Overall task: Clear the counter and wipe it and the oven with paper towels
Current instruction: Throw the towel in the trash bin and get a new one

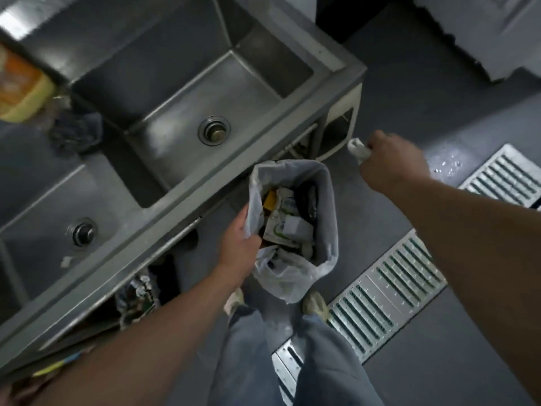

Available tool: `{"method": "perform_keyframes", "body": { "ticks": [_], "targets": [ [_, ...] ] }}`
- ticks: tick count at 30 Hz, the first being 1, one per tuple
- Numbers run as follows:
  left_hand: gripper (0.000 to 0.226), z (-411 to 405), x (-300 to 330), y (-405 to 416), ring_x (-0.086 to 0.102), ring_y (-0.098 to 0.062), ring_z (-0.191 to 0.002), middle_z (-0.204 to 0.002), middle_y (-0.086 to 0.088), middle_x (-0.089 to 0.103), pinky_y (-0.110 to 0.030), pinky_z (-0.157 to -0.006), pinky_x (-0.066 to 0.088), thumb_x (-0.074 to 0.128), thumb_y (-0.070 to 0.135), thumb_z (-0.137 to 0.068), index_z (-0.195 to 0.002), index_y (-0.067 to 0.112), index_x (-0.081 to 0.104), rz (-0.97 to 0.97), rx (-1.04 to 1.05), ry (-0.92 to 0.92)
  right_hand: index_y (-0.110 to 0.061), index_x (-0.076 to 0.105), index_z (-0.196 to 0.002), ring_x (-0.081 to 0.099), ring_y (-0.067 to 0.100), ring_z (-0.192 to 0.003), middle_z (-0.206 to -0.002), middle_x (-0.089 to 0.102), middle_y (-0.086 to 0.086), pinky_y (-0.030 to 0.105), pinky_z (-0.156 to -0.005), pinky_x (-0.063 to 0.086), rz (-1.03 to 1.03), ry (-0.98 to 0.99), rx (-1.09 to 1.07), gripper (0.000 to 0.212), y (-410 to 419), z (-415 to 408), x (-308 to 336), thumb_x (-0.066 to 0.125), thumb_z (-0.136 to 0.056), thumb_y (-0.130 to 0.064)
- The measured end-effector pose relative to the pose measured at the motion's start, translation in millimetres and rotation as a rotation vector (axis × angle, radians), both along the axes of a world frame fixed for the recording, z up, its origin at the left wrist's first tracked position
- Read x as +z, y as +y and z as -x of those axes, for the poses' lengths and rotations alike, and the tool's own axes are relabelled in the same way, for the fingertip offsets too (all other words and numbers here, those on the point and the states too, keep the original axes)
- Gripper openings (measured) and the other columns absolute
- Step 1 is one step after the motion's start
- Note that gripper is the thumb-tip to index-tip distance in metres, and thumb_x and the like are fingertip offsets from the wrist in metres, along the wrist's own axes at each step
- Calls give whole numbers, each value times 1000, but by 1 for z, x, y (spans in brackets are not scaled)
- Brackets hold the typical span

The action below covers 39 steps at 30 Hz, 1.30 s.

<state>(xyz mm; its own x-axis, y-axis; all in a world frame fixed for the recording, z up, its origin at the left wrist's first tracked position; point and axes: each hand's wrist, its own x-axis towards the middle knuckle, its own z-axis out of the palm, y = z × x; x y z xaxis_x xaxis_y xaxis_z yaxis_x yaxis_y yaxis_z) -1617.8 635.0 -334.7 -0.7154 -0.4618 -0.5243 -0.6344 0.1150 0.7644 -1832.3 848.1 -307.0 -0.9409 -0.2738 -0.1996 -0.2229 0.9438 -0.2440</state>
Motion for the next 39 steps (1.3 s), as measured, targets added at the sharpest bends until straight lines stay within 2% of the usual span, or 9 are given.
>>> {"method": "perform_keyframes", "body": {
  "ticks": [7,10,12,15,22,26,30,37,39],
  "targets": [
    [66,-77,31,-23,57,-20,-109,-122,-1,52,-30,-83,45,56,10,-83,-145,33,49,159,73,-79,-12,54,-112,59,33,-90,-98,57,10,42,-76,50,-32,-51,112,27,-34,-40,48,61,-87,-21],
    [61,-120,45,-39,53,-10,-116,-134,9,48,-26,-90,44,58,11,-87,-144,33,50,164,123,-63,-12,55,-112,60,35,-92,-103,59,12,38,-74,47,-41,-55,156,25,-58,-63,57,59,-88,-18],
    [63,-151,51,-51,59,-1,-103,-127,10,59,-15,-80,47,57,6,-88,-142,38,52,109,180,-58,-13,55,-110,60,36,-94,-104,59,13,36,-72,44,-53,-47,170,23,-75,-84,60,58,-87,-18],
    [65,-202,53,-67,63,-8,-100,-119,8,65,-14,-73,45,56,2,-86,-141,38,55,65,257,-64,-14,55,-110,60,37,-96,-106,59,12,38,-74,45,-84,-67,224,23,-104,-126,62,58,-88,-21],
    [26,-363,69,-118,59,17,-88,-95,36,65,-7,-69,43,59,42,-98,-118,59,59,77,413,-6,-11,55,-105,60,37,-95,-106,62,15,36,-69,40,-116,-86,401,16,-192,-260,61,54,-92,-21],
    [38,-474,75,-138,66,-3,-98,-107,16,70,-16,-76,47,64,19,-95,-127,40,64,87,590,-11,-13,55,-104,59,34,-89,-103,61,13,33,-66,36,-141,-72,550,16,-249,-351,68,57,-91,-22],
    [48,-585,100,-145,67,6,-95,-111,11,73,-8,-74,49,60,-4,-91,-127,27,67,5,786,68,-19,56,-102,57,29,-80,-98,62,7,34,-67,43,-132,-89,704,15,-305,-445,78,58,-87,-23],
    [51,-767,148,-145,71,-11,-101,-109,9,75,-32,-88,57,63,5,-84,-125,35,69,40,1047,69,-19,54,-104,56,29,-81,-101,62,9,35,-66,43,-84,-43,992,16,-403,-599,98,57,-89,-23],
    [47,-805,164,-143,72,-10,-99,-108,9,75,-28,-86,57,66,6,-85,-122,35,70,75,1121,58,-19,53,-99,57,32,-84,-101,62,10,36,-68,44,-49,-52,1079,13,-425,-640,106,57,-88,-23]
  ]
}}
